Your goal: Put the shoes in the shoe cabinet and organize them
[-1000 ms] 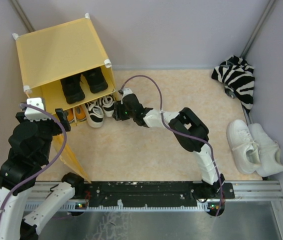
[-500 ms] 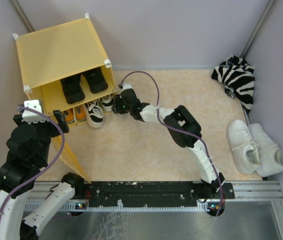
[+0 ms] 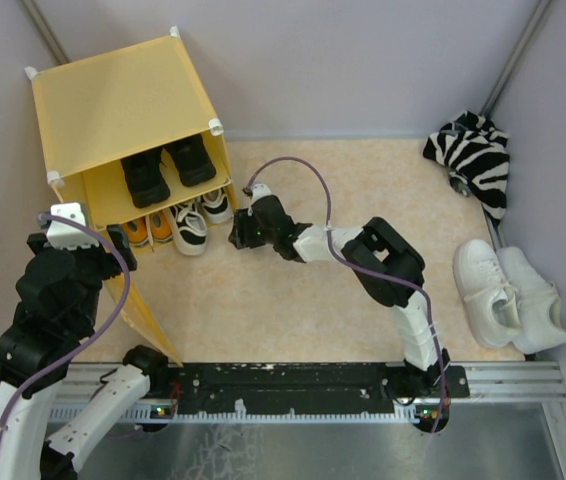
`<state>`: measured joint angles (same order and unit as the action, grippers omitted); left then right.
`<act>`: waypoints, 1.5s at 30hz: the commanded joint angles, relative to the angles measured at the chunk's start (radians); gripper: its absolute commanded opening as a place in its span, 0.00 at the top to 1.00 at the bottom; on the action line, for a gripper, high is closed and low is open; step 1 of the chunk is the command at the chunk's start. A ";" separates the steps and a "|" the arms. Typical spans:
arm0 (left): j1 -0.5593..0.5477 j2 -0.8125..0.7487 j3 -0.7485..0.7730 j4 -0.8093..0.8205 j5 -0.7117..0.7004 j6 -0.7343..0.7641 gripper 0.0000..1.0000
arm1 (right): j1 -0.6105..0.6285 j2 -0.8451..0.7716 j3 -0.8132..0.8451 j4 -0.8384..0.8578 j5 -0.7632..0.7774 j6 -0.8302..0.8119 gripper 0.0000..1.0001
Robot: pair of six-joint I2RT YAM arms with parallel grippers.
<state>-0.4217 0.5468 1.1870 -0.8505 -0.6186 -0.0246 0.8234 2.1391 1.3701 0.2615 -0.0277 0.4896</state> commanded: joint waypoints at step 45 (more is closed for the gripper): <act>-0.003 -0.033 -0.030 0.005 0.001 0.006 0.04 | 0.109 0.188 0.312 0.417 0.216 -0.260 1.00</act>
<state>-0.4221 0.5266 1.1679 -0.8452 -0.6159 -0.0250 0.9394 2.3325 1.5925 0.5346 0.0566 0.3351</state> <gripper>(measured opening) 0.962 0.049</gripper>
